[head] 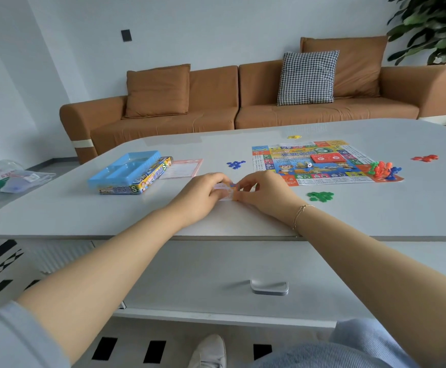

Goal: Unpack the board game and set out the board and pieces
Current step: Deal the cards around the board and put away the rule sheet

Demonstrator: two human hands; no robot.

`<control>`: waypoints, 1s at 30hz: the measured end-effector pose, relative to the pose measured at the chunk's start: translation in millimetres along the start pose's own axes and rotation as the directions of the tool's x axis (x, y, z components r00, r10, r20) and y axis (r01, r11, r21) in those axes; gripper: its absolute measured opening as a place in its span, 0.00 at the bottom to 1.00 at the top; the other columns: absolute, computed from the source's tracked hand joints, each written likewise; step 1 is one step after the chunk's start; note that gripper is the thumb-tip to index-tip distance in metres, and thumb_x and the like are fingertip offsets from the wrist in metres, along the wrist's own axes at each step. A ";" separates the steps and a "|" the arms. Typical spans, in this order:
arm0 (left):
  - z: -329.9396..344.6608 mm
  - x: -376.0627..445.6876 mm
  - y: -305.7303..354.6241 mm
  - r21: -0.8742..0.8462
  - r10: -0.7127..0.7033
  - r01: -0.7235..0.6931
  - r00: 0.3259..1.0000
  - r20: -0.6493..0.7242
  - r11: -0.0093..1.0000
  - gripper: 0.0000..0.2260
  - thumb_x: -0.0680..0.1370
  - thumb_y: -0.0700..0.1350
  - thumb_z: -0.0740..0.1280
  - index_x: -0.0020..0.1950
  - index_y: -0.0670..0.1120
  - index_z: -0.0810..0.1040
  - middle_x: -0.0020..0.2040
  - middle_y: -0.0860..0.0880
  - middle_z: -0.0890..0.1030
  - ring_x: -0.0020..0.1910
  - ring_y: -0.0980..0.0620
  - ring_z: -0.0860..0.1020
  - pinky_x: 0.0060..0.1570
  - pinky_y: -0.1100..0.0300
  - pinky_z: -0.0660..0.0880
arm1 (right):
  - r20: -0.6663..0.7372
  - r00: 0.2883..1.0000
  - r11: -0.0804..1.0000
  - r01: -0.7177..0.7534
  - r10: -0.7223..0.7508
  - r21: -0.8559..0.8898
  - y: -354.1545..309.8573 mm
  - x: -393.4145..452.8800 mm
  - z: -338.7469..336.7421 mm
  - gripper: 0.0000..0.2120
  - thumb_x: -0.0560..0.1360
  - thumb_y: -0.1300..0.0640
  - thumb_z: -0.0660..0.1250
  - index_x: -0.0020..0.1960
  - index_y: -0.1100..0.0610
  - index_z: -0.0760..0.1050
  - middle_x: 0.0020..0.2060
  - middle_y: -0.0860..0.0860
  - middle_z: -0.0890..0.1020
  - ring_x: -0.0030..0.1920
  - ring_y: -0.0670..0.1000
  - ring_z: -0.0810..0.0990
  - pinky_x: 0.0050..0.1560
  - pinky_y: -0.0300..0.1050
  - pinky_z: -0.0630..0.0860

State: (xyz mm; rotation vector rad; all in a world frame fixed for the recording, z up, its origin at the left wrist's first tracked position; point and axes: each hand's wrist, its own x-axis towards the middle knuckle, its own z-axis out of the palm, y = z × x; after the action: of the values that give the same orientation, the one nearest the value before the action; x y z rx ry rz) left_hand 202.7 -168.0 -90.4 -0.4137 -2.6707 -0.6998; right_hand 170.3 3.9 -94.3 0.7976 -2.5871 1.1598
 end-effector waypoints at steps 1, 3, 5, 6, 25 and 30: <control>0.0 -0.6 1.0 -0.011 -0.004 0.004 1.000 -0.007 1.000 0.07 0.78 0.40 0.64 0.55 0.45 0.79 0.54 0.50 0.81 0.52 0.52 0.77 0.51 0.65 0.70 | 0.006 1.000 1.000 0.013 -0.013 -0.005 0.6 0.7 0.6 0.08 0.71 0.51 0.72 0.47 0.54 0.83 0.39 0.48 0.80 0.34 0.44 0.71 0.38 0.39 0.68; 0.2 -1.8 1.1 -0.029 -0.018 0.018 1.000 -0.024 0.999 0.07 0.78 0.41 0.65 0.54 0.45 0.80 0.53 0.50 0.82 0.53 0.52 0.77 0.54 0.59 0.71 | 0.002 0.999 0.999 0.034 -0.034 -0.019 1.9 1.3 1.7 0.07 0.71 0.53 0.71 0.46 0.55 0.83 0.38 0.47 0.80 0.32 0.41 0.71 0.35 0.35 0.66; 0.6 -4.1 0.9 -0.059 -0.043 0.040 0.998 -0.047 0.997 0.07 0.78 0.42 0.66 0.55 0.46 0.78 0.51 0.50 0.82 0.51 0.52 0.78 0.52 0.60 0.71 | -0.003 0.999 0.998 0.052 -0.052 -0.027 1.9 1.2 2.0 0.07 0.72 0.54 0.71 0.46 0.56 0.83 0.38 0.49 0.81 0.33 0.42 0.71 0.35 0.37 0.65; 1.0 -5.1 1.1 -0.097 -0.062 0.056 0.997 -0.055 0.994 0.08 0.78 0.43 0.67 0.56 0.46 0.76 0.49 0.50 0.81 0.49 0.52 0.79 0.49 0.60 0.71 | -0.002 0.998 0.998 0.055 -0.055 -0.035 1.7 1.2 2.0 0.07 0.72 0.54 0.71 0.46 0.56 0.83 0.38 0.49 0.81 0.34 0.43 0.72 0.37 0.39 0.66; -11.4 -2.9 4.8 0.465 -0.097 -0.017 0.971 0.221 0.885 0.09 0.82 0.45 0.54 0.57 0.40 0.65 0.55 0.42 0.67 0.48 0.39 0.74 0.51 0.46 0.70 | -0.054 0.998 0.999 -0.013 0.010 -0.044 4.7 1.2 2.1 0.08 0.72 0.52 0.71 0.46 0.56 0.83 0.37 0.52 0.81 0.37 0.49 0.73 0.34 0.40 0.65; -3.6 0.4 1.0 0.425 -0.097 -0.020 0.963 0.251 0.905 0.16 0.81 0.40 0.56 0.69 0.40 0.63 0.59 0.41 0.66 0.51 0.39 0.74 0.53 0.45 0.71 | 0.053 0.994 0.939 0.104 -0.092 -0.328 -2.5 -3.1 7.3 0.16 0.77 0.52 0.63 0.35 0.62 0.75 0.35 0.58 0.71 0.37 0.57 0.68 0.37 0.45 0.61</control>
State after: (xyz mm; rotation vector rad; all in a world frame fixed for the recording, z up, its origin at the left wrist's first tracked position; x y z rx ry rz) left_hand 203.6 -169.0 -87.0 -0.3543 -2.9834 -0.0546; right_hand 174.5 -1.6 -98.8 0.8631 -2.6352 0.6612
